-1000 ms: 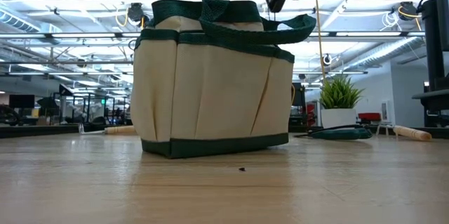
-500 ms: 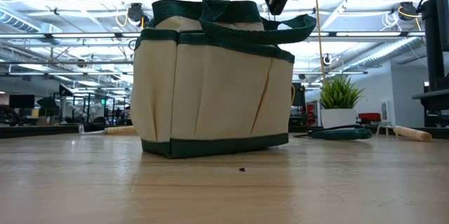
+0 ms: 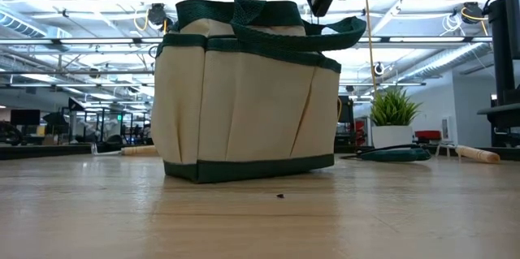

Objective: Pick & Place Garden tools in Gardening bag
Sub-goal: Put the left brown trowel into the gardening bag

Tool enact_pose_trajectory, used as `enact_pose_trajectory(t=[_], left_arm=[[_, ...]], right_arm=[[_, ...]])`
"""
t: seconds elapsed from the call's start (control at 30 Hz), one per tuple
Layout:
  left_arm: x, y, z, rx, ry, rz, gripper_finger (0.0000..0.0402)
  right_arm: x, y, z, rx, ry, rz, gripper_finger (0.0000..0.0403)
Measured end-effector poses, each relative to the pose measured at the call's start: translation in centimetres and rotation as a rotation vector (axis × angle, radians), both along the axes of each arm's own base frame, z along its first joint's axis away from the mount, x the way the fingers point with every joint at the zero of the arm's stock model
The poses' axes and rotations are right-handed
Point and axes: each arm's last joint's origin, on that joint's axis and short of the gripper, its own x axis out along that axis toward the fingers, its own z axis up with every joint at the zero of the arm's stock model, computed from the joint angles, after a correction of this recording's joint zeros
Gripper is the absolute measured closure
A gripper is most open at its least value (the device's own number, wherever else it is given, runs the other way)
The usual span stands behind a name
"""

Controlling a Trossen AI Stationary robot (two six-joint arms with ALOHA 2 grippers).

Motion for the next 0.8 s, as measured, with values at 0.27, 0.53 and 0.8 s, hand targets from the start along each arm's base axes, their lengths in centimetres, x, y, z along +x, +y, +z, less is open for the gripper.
enact_pose_trajectory(t=[0.27, 0.53, 0.8], left_arm=[[-0.3, -0.1, -0.1, -0.013, 0.034, -0.010, 0.0345], [-3.3, -0.3, 1.5, 0.021, 0.141, 0.085, 0.0345], [-6.5, -2.4, 4.4, 0.043, 0.108, 0.206, 0.0345]], right_arm=[[0.0, 0.0, -0.1, -0.010, 0.003, 0.001, 0.0308], [0.0, -0.1, 0.1, -0.008, 0.000, -0.013, 0.0271], [-0.1, -0.1, -0.5, -0.031, 0.053, -0.006, 0.0242]])
